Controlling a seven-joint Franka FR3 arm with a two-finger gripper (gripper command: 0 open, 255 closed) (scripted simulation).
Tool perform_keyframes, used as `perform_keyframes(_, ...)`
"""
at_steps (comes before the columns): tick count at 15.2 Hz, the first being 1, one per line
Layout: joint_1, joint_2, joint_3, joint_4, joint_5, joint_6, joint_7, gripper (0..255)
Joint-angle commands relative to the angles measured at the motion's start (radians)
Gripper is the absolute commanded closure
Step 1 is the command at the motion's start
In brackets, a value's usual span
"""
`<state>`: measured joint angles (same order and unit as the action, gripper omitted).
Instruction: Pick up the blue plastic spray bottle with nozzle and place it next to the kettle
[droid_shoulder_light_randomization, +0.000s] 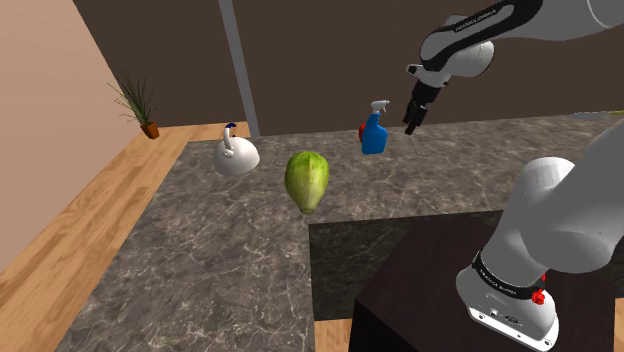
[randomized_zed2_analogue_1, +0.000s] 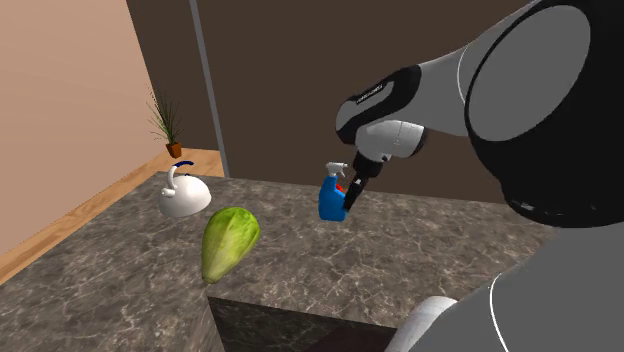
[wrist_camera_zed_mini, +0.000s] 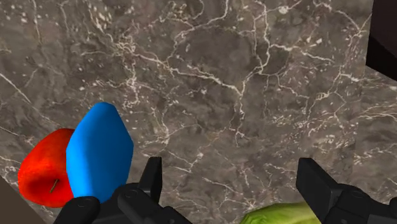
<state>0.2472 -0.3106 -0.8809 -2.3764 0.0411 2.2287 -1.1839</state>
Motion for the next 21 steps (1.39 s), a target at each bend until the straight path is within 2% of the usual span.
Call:
perform_keyframes(1, 0.081, 0.106, -0.099, 0.061, 0.118, 0.016, -0.149, 0)
perform_keyframes(3, 0.158, 0.257, -0.205, 0.138, 0.301, -0.004, -0.336, 0)
perform_keyframes(4, 0.172, 0.356, -0.241, 0.183, 0.419, -0.035, -0.443, 0)
perform_keyframes(5, 0.152, 0.456, -0.245, 0.231, 0.531, -0.077, -0.543, 0)
perform_keyframes(6, 0.099, 0.536, -0.214, 0.279, 0.615, -0.116, -0.618, 0)
perform_keyframes(8, -0.015, 0.657, -0.136, 0.374, 0.727, -0.18, -0.723, 0)
perform_keyframes(11, -0.163, 0.798, -0.033, 0.524, 0.831, -0.257, -0.823, 0)
perform_keyframes(12, -0.194, 0.831, -0.012, 0.563, 0.852, -0.275, -0.842, 0)
perform_keyframes(21, -0.199, 0.883, 0.032, 0.545, 0.91, -0.22, -0.868, 0)
